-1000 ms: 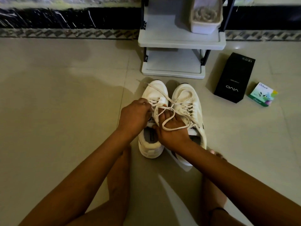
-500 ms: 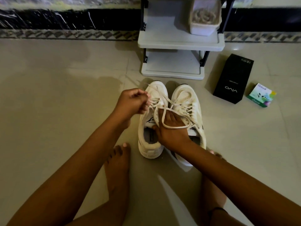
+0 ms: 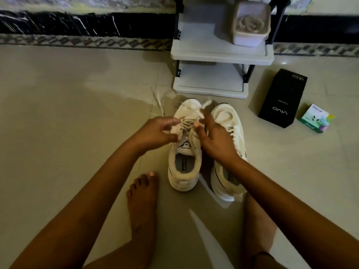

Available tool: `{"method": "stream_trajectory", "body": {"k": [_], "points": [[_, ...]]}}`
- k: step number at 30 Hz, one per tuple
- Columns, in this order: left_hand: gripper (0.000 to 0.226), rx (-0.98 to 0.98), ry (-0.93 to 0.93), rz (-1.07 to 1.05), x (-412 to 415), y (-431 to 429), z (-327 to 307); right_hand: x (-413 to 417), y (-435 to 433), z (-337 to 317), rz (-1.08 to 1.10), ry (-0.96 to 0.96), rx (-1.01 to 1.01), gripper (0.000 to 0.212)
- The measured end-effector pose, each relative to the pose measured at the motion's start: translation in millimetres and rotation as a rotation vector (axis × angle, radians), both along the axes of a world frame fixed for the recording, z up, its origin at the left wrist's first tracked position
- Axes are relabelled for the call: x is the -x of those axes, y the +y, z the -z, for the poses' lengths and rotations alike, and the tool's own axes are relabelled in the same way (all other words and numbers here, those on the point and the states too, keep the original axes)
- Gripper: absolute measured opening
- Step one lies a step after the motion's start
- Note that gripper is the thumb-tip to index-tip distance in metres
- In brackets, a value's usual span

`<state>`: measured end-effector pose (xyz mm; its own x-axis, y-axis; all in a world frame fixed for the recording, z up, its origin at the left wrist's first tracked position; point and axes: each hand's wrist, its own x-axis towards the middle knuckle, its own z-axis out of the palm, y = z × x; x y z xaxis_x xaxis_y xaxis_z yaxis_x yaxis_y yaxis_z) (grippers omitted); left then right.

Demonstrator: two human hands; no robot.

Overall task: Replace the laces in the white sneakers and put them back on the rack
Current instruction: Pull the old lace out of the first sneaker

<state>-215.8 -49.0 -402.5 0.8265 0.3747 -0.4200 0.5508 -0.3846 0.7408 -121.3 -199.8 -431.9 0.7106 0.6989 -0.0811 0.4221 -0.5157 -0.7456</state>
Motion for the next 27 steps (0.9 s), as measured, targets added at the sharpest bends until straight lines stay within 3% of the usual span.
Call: {"method": "stream_trajectory", "body": {"k": [3, 5, 8, 12, 16, 20, 22, 26, 27], "points": [[0.06, -0.13, 0.071, 0.133, 5, -3, 13, -17, 5, -14, 0.194, 0.195, -0.145, 0.057], [0.062, -0.117, 0.066, 0.145, 6, -2, 19, -21, 4, -18, 0.259, 0.189, -0.127, 0.057], [0.064, -0.022, 0.03, 0.117, 9, 1, 25, -15, 0, -13, 0.074, 0.057, -0.02, 0.044], [0.065, 0.027, -0.018, 0.098, 14, 1, 33, -5, 5, -9, -0.386, -0.247, 0.426, 0.062], [0.067, 0.002, -0.034, 0.085, 17, -3, 37, 2, 19, -16, -0.359, -0.526, 0.536, 0.051], [0.066, -0.073, -0.012, 0.118, 17, -7, 38, 0, 30, -21, -0.345, -0.631, 0.586, 0.038], [0.068, -0.095, 0.005, 0.119, 16, -8, 41, -5, 37, -22, -0.279, -0.48, 0.569, 0.029], [0.073, -0.13, 0.015, 0.127, 16, -14, 44, -10, 42, -18, 0.061, 0.386, 0.245, 0.017], [0.074, -0.149, 0.016, 0.143, 16, -16, 44, -6, 41, -18, 0.121, 0.493, 0.166, 0.016]]}}
